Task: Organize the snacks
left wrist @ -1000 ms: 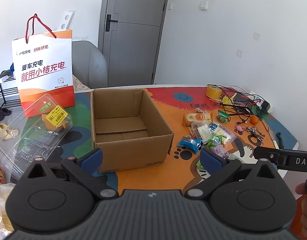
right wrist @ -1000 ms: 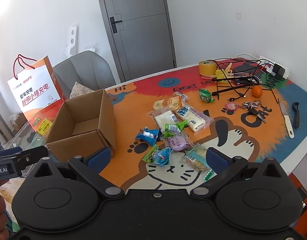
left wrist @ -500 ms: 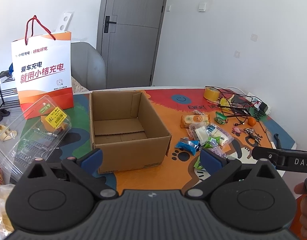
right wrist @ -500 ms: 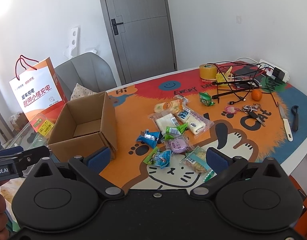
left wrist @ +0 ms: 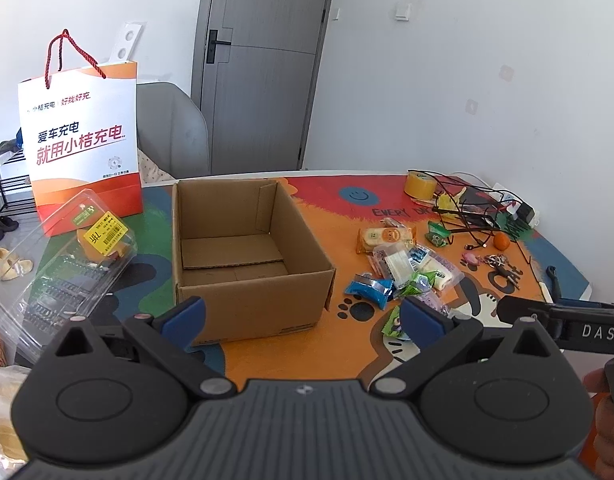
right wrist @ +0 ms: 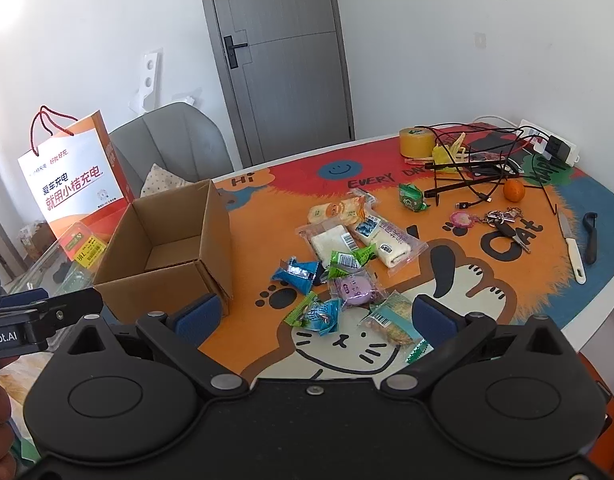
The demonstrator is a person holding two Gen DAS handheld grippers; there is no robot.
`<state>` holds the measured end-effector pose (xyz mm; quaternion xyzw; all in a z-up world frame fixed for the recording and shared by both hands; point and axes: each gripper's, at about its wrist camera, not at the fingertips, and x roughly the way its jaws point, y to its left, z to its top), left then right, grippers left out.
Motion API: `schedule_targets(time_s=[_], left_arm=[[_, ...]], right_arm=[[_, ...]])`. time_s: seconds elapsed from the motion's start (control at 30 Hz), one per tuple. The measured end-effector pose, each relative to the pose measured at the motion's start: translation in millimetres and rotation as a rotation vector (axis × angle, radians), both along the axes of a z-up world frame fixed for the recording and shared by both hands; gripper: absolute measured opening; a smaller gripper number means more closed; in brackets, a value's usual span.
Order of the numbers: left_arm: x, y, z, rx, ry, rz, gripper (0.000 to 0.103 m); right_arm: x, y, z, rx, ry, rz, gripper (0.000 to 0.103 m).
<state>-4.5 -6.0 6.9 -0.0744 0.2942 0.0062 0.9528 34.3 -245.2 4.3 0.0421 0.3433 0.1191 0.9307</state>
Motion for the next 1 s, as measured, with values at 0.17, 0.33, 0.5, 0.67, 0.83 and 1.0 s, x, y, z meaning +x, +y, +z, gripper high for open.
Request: schedule_targets(time_s=[0.17, 0.33, 0.5, 0.67, 0.83, 1.0], left_arm=[[3.0, -8.3, -0.3, -0.007, -0.01, -0.015, 0.103], [11.6, -16.8, -5.8, 0.003, -0.014, -0.014, 0.103], [21.3, -22.8, -11.9, -0.007, -0.031, -0.019, 0.102], [28.7, -33.7, -17.3, 0.018, -0.068, -0.028, 0.102], [39.4, -42.3, -23.6, -0.001, -0.066, -0.05, 0.102], [52.0, -51.1, -33.7, -0.02, -0.051, -0.068, 0.102]], right_arm=[[1.4, -7.2, 0.0, 0.012, -0.003, -0.006, 0.103], [5.3, -14.1, -5.8, 0.009, -0.004, -0.003, 0.103], [9.3, -21.9, -14.4, 0.009, -0.026, 0.012, 0.103], [14.6, -30.0, -23.8, 0.007, -0.028, 0.008, 0.103], [22.2, -38.8, -35.2, 0.011, -0.011, 0.001, 0.103], [29.1, -49.8, -48.2, 0.033, 0.007, 0.001, 0.103]])
